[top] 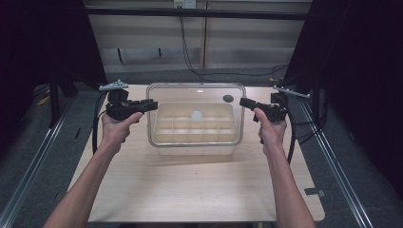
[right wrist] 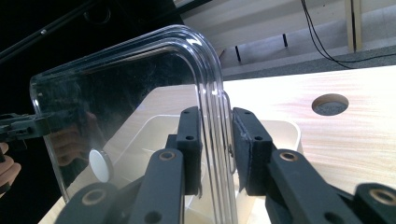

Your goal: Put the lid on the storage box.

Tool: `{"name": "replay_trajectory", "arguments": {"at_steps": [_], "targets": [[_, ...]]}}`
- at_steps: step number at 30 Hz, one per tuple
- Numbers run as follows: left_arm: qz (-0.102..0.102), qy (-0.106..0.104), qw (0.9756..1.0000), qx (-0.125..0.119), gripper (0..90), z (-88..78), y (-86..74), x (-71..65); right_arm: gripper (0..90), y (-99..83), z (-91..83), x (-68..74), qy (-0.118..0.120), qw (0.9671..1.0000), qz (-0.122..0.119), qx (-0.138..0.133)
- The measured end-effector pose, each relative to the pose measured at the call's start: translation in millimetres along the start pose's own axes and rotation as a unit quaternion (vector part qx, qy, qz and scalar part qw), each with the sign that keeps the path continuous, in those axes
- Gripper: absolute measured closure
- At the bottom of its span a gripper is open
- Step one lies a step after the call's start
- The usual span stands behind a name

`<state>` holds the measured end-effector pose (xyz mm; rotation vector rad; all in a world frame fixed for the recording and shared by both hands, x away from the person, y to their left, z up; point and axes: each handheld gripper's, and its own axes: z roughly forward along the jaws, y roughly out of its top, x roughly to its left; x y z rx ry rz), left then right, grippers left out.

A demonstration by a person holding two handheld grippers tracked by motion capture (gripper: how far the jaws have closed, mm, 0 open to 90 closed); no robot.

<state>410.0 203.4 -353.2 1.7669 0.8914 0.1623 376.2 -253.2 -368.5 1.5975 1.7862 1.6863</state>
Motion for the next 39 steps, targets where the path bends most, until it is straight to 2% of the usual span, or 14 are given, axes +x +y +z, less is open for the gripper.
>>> {"name": "replay_trajectory", "arguments": {"at_steps": [6, 13, 19, 23, 27, 28, 33, 35, 36, 39], "targets": [[-0.012, 0.005, 0.9999, 0.003, 67.6, 9.4, -2.6, 7.1, 75.0, -0.8, 5.8, -5.2, -0.006, 0.9999, 0.002, 0.008], [-0.015, 0.009, 0.9998, 0.008, 66.2, 16.8, -4.3, 16.3, 75.6, -0.5, 11.3, -8.0, -0.01, 0.9999, 0.007, 0.01], [-0.024, 0.011, 0.9995, 0.015, 64.1, 25.3, -5.3, 26.3, 75.3, 0.7, 22.1, -9.2, -0.029, 0.9993, 0.001, 0.022], [-0.032, 0.017, 0.9991, 0.022, 62.6, 33.0, -7.3, 32.7, 75.0, -1.3, 28.9, -15.6, -0.031, 0.9992, 0.006, 0.024], [-0.039, 0.012, 0.9988, 0.026, 62.0, 37.8, -10.1, 40.6, 74.1, -3.7, 37.9, -23.2, -0.03, 0.9991, 0.016, 0.027], [-0.047, 0.014, 0.9984, 0.027, 61.7, 41.9, -11.9, 43.9, 73.7, -5.0, 41.2, -25.8, -0.032, 0.9989, 0.019, 0.029], [-0.055, 0.016, 0.9978, 0.032, 60.6, 47.7, -15.3, 50.4, 73.0, -7.1, 46.7, -30.9, -0.034, 0.9987, 0.016, 0.034], [-0.061, 0.015, 0.9975, 0.033, 60.5, 50.0, -17.5, 52.9, 72.5, -8.5, 49.6, -32.1, -0.042, 0.9983, 0.014, 0.037], [-0.06, 0.017, 0.9974, 0.037, 59.8, 51.5, -18.6, 54.8, 71.9, -9.8, 53.1, -32.0, -0.056, 0.9975, 0.012, 0.041], [-0.06, 0.021, 0.9969, 0.047, 59.0, 54.6, -20.6, 57.6, 71.4, -10.8, 56.1, -32.7, -0.061, 0.997, 0.01, 0.045]]}}
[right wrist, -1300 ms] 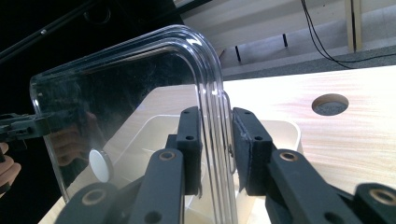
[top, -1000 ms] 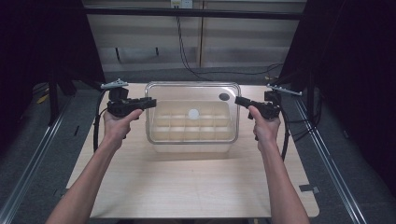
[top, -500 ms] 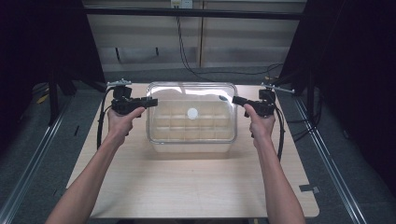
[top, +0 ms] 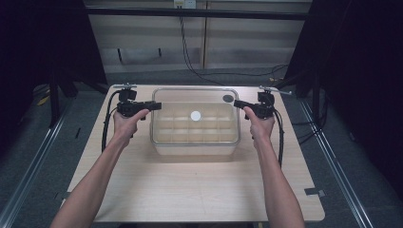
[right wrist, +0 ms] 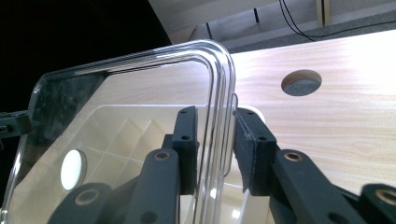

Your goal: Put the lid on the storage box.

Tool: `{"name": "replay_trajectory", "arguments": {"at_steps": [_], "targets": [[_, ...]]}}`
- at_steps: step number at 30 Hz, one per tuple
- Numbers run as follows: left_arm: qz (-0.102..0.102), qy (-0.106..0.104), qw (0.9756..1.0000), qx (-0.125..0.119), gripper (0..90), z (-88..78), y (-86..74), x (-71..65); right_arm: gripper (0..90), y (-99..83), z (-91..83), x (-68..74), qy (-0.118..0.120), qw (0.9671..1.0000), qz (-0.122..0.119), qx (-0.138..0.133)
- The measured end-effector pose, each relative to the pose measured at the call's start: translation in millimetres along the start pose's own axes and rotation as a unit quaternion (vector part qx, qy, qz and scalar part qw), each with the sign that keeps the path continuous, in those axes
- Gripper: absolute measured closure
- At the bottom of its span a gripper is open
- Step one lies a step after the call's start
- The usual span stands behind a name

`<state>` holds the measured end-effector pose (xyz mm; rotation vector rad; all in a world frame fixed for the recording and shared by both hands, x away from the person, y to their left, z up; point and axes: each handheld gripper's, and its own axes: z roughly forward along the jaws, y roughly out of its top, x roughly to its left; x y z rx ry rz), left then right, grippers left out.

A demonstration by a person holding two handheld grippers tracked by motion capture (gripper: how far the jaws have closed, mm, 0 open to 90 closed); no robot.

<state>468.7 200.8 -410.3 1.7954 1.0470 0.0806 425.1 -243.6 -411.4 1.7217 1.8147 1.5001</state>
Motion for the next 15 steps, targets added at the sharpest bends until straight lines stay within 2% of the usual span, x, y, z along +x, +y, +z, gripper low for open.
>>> {"name": "replay_trajectory", "arguments": {"at_steps": [1, 6, 12, 15], "targets": [[-0.002, -0.002, 1.0, 0.002, 59.0, 0.5, -0.6, 1.5, 71.1, -0.6, 1.3, -1.0, 0.0, 1.0, 0.002, 0.0], [0.017, 0.003, 0.9995, 0.025, 56.6, 3.7, -3.6, 4.0, 69.4, -2.7, 6.4, -1.8, -0.006, 1.0, -0.001, 0.005], [0.014, 0.008, 0.9994, 0.029, 54.6, 7.0, -7.7, 5.4, 66.9, -6.2, 13.2, -3.5, -0.015, 0.9998, -0.002, 0.012], [0.005, 0.004, 0.9993, 0.037, 54.7, 8.6, -9.1, 8.4, 66.7, -7.3, 15.3, -5.1, -0.016, 0.9998, 0.001, 0.015]]}}
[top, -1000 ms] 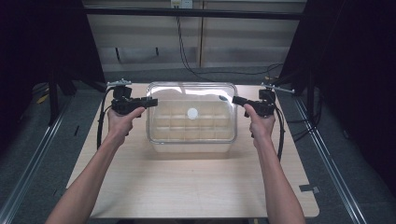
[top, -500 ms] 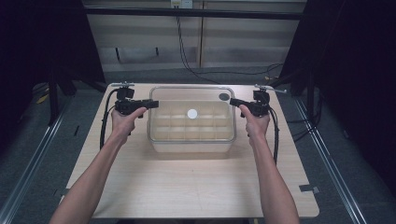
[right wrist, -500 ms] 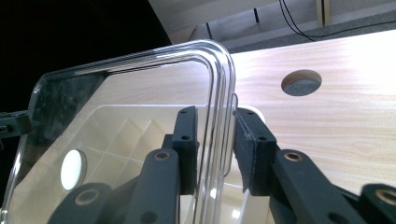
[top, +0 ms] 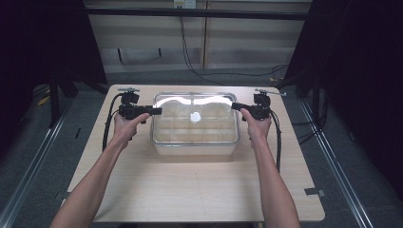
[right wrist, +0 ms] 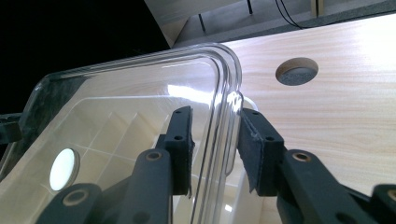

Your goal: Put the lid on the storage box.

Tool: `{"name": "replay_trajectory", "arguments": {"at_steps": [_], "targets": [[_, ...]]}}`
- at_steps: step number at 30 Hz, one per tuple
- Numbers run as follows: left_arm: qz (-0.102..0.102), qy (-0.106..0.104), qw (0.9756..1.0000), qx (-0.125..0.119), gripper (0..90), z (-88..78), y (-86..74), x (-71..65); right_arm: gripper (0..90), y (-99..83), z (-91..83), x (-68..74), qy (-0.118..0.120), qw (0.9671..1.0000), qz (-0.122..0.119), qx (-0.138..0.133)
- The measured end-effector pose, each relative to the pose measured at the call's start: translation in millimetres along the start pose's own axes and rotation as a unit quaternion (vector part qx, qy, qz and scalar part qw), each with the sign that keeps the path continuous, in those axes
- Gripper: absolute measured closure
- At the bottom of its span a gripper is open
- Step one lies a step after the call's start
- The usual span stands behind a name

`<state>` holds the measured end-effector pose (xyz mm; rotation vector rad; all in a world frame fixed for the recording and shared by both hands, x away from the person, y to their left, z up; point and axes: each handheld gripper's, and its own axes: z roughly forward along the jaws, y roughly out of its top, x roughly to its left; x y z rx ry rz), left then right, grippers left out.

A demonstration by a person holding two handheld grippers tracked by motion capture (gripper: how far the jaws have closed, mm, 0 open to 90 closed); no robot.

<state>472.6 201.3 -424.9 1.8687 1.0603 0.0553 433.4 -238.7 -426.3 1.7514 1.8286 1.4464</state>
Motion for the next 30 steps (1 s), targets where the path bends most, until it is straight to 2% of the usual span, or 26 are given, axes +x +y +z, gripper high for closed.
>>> {"name": "replay_trajectory", "arguments": {"at_steps": [3, 5, 6, 7, 9, 12, 13, 14, 15, 16, 19, 25, 27, 30], "targets": [[-0.007, -0.001, 1.0, -0.004, 55.1, 1.8, -2.8, 2.0, 66.2, -2.2, 3.6, -2.2, 0.0, 1.0, 0.006, 0.003], [-0.005, 0.001, 1.0, 0.001, 55.2, 2.2, -3.6, 3.1, 66.2, -2.6, 4.4, -2.8, 0.0, 1.0, 0.006, 0.004], [0.001, 0.01, 0.9999, 0.008, 55.1, 2.9, -4.6, 3.3, 65.7, -3.8, 6.3, -3.4, -0.006, 0.9999, 0.008, 0.007], [-0.003, 0.003, 0.9999, 0.013, 54.6, 4.3, -7.9, 5.7, 65.2, -4.5, 7.3, -3.6, -0.008, 0.9999, 0.006, 0.009], [-0.009, 0.001, 0.9999, 0.005, 54.6, 4.8, -10.2, 6.4, 64.8, -5.3, 8.7, -3.7, -0.009, 0.9999, 0.007, 0.011], [-0.014, -0.001, 0.9998, 0.012, 53.9, 7.5, -13.1, 8.6, 62.6, -9.7, 14.8, -6.5, -0.015, 0.9996, 0.014, 0.018], [-0.009, 0.001, 0.9998, 0.016, 53.7, 7.3, -13.1, 8.7, 67.7, -10.5, 15.6, -6.8, -0.02, 0.9995, 0.014, 0.019], [-0.009, 0.001, 0.9998, 0.016, 53.5, 7.3, -13.1, 8.7, 71.9, -11.3, 16.1, -5.3, -0.05, 0.9984, -0.01, 0.024], [-0.014, 0.001, 0.9997, 0.021, 53.5, 8.7, -13.9, 8.5, 71.9, -11.3, 16.1, -5.3, -0.05, 0.9984, -0.01, 0.024], [-0.015, 0.001, 0.9997, 0.02, 50.9, 8.7, -15.4, 10.4, 71.5, -12.2, 17.7, -2.6, -0.055, 0.9975, -0.032, 0.032], [-0.026, -0.006, 0.9995, 0.02, 50.9, 9.4, -17.3, 14.2, 71.5, -13.6, 18.7, 0.6, -0.061, 0.9971, -0.035, 0.028], [-0.019, 0.002, 0.9995, 0.024, 50.8, 12.3, -14.6, 9.9, 67.7, -15.6, 18.8, -2.5, -0.062, 0.9969, -0.038, 0.031], [-0.022, 0.004, 0.9995, 0.024, 50.6, 13.5, -14.1, 9.3, 67.9, -16.4, 18.6, -3.5, -0.059, 0.9974, -0.03, 0.028], [-0.021, -0.003, 0.9994, 0.027, 50.6, 12.7, -14.5, 11.3, 70.3, -16.9, 18.5, -6.6, -0.052, 0.9983, -0.017, 0.023]]}}
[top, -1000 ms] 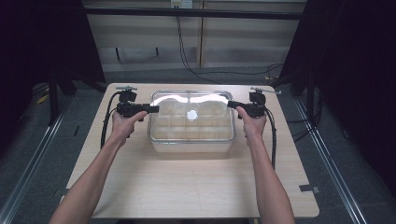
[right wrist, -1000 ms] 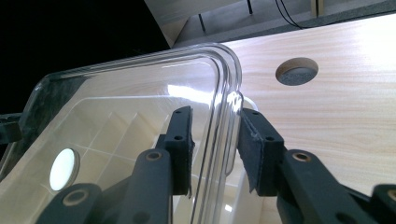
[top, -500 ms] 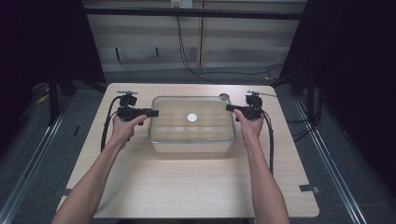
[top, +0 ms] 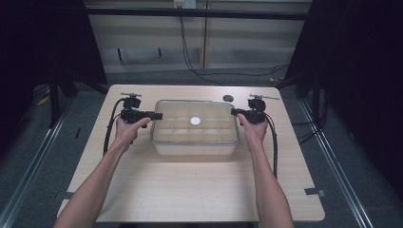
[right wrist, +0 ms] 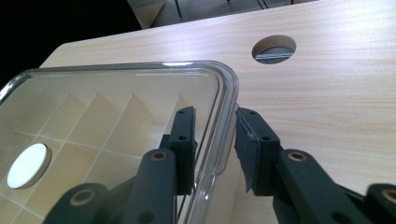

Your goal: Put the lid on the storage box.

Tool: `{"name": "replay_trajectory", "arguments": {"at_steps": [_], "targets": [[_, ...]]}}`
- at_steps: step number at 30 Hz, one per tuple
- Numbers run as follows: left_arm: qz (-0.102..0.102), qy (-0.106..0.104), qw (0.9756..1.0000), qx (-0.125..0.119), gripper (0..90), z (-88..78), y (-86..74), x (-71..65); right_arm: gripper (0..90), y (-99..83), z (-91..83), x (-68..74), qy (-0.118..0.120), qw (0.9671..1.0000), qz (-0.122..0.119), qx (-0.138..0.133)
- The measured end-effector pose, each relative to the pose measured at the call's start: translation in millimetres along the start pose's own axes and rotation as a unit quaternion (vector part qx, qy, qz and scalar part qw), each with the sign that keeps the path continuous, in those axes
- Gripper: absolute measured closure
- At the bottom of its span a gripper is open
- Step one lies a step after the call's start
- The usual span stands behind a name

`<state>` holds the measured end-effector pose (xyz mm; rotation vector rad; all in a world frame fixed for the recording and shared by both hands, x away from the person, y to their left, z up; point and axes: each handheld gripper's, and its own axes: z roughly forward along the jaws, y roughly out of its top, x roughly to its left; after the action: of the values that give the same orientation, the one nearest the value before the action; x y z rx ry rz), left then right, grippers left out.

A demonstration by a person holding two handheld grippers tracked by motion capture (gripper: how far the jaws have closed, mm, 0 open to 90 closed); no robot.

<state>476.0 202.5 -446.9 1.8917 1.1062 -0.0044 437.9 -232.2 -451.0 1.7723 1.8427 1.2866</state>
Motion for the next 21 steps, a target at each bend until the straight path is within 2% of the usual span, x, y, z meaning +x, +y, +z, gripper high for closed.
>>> {"name": "replay_trajectory", "arguments": {"at_steps": [2, 4, 6, 10, 12, 15, 18, 21], "targets": [[-0.001, -0.004, 1.0, 0.006, 49.8, -1.0, 0.1, 0.6, 71.2, 1.0, 0.2, -0.2, -0.001, 1.0, -0.003, 0.0], [0.023, 0.014, 0.9996, 0.008, 51.1, -6.7, -1.0, -1.3, 71.5, 1.2, 0.5, -0.1, -0.002, 1.0, -0.006, -0.001], [0.031, 0.015, 0.9994, 0.007, 52.1, -11.9, -2.1, -0.5, 71.3, 1.1, 0.6, -0.6, -0.001, 1.0, -0.009, -0.002], [0.037, 0.003, 0.9993, 0.005, 63.2, -13.0, -4.1, -1.4, 71.2, 1.0, 1.3, 0.3, -0.003, 1.0, -0.005, -0.003], [0.039, 0.016, 0.9991, 0.004, 61.7, -11.9, -3.9, -5.0, 71.8, 1.8, 1.4, 0.6, -0.006, 1.0, -0.006, 0.0], [0.04, 0.018, 0.999, 0.001, 65.6, -13.4, -4.8, -6.5, 72.5, 2.3, -0.1, 1.6, -0.009, 0.9999, -0.014, 0.003], [0.046, 0.014, 0.9988, 0.003, 66.8, -16.3, -7.4, -7.5, 72.4, 1.6, -1.3, 2.8, -0.011, 0.9998, -0.015, 0.004], [0.048, 0.002, 0.9988, 0.011, 66.9, -20.8, -11.1, -8.6, 70.8, 0.1, -2.8, 2.7, -0.006, 0.9998, -0.016, 0.006]]}}
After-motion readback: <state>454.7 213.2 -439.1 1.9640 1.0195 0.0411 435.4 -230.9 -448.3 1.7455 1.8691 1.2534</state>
